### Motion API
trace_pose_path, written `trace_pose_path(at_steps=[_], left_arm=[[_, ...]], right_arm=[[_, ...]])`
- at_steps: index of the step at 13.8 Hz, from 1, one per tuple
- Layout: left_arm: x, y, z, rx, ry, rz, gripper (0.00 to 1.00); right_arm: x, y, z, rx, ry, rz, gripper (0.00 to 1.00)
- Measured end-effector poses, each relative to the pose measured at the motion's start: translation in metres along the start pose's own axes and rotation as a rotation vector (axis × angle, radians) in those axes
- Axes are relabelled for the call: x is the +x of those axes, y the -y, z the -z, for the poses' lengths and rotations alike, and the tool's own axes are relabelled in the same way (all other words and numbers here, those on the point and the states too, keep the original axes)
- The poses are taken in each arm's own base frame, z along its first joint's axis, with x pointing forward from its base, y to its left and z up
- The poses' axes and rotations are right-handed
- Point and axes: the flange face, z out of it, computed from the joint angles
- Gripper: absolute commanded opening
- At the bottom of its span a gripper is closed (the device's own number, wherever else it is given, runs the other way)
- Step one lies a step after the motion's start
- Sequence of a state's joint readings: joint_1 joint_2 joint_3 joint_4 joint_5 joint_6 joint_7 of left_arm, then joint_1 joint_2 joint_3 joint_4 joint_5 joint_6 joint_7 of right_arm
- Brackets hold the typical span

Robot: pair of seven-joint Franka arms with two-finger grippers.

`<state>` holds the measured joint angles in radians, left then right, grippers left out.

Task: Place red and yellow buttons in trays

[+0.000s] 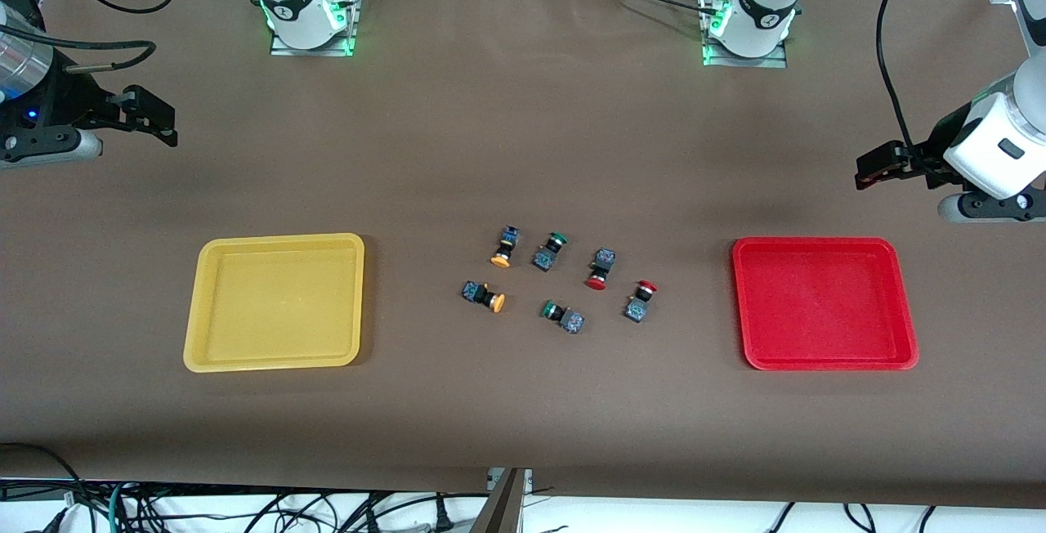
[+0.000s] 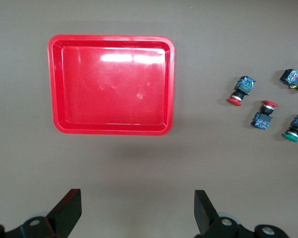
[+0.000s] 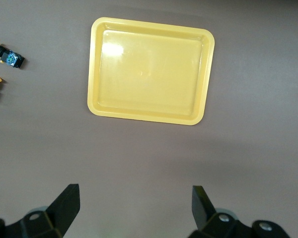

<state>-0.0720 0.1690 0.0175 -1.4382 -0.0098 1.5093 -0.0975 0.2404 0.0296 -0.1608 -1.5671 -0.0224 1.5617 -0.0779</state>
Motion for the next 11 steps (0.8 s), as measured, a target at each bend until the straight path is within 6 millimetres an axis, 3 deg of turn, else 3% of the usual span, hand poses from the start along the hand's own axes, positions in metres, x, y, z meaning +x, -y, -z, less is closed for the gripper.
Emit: trace_pose_path(at_steps=[5,8,10,11], left_arm=[[0.004,-0.005,0.005,-0.001,-0.014,-0.008,1.0],[0.009,-0.017,-0.007,-0.003,0.006,-0.029,1.0],[0.014,-0.037,-0.021,0.002,0.031,-0.057,1.0],[0.016,-0.047,-0.03,0.005,0.044,-0.072,1.0]], right_arm=[[0.0,-0.005,0.0,0.0,0.002,-0.009,1.0],[0.001,-0.001,-0.005,0.002,0.018,0.0,1.0],[0.007,0.016,-0.018,0.044,0.04,0.024,1.0],[0.018,0.032,-0.035,0.083,0.059,0.039,1.0]])
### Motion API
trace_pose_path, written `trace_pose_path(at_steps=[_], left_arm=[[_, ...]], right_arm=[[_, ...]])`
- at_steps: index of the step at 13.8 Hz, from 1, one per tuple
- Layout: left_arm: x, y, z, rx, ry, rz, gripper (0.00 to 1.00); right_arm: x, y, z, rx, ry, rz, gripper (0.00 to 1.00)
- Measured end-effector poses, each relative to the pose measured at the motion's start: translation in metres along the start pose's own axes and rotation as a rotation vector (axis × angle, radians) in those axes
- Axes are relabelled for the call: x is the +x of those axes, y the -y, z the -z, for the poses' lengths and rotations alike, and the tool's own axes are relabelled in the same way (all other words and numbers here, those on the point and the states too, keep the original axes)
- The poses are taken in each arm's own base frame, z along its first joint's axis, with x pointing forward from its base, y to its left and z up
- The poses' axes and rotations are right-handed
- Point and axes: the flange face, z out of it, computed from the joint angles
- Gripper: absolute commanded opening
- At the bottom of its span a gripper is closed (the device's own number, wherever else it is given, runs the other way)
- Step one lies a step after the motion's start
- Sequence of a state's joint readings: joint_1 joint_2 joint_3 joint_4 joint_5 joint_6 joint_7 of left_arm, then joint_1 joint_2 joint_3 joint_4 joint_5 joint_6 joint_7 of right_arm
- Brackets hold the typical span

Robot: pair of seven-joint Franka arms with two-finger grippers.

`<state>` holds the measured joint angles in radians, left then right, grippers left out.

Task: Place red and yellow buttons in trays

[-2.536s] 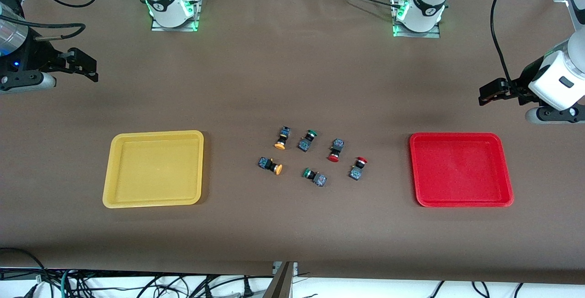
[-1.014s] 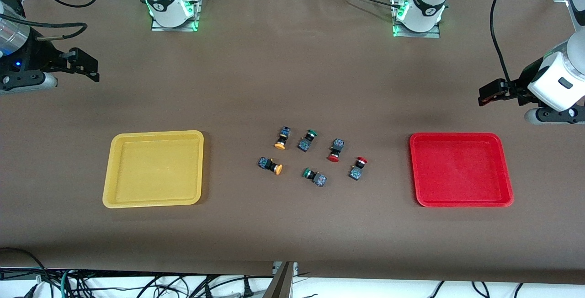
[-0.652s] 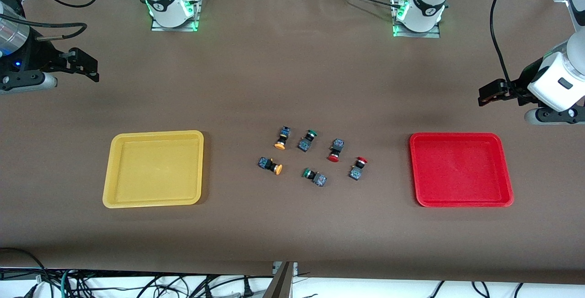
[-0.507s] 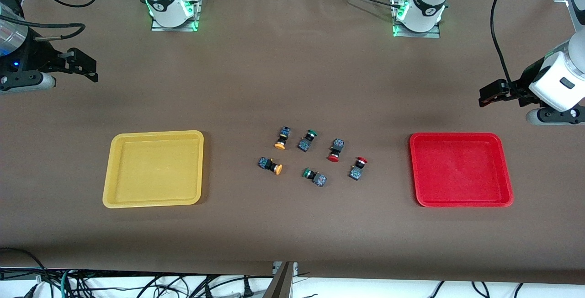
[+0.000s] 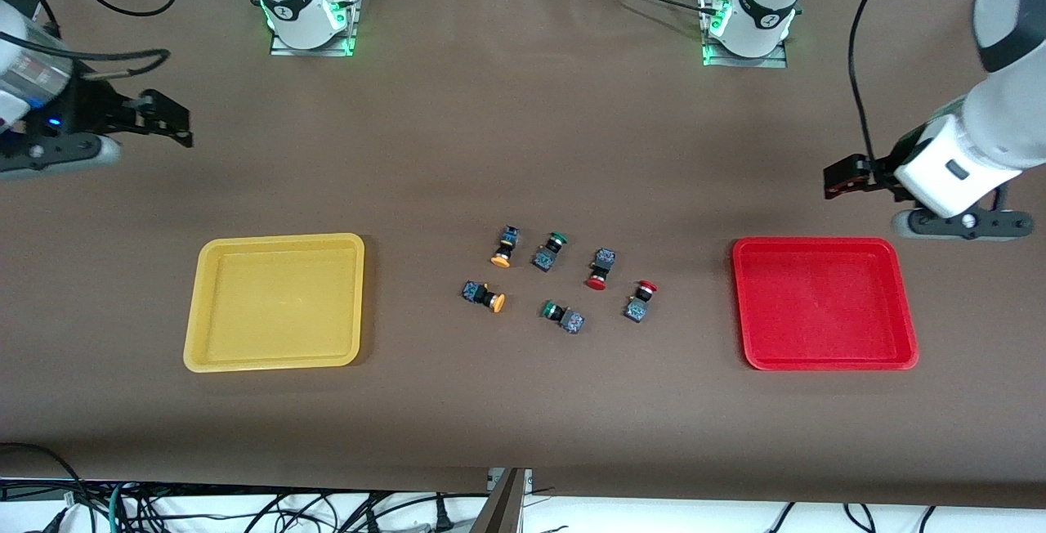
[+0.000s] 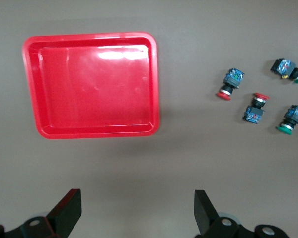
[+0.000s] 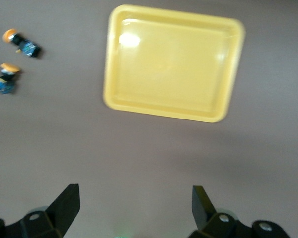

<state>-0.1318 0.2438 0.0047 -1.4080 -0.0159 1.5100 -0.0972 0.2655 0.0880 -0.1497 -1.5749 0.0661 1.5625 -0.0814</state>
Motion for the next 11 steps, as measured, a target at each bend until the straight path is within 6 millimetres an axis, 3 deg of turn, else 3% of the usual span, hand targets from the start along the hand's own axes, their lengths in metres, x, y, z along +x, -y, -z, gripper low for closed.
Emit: trace_pose_path(at_steps=[2,5,11], left_arm=[[0.01,-0.022,-0.021,0.005,0.025,-0.033,1.0],[0.036,-0.075,-0.07,0.01,0.016,-0.104,1.0],[0.082,-0.159,-0.179,-0.065,-0.052,-0.173,1.0]], right_arm=[[0.041,0.026,-0.056,0.043,0.004,0.021,1.0],[0.088,0.063,-0.146,0.03,0.033,0.026,1.0],[0.127,0.162,-0.25,0.05,-0.078,0.125,1.0]])
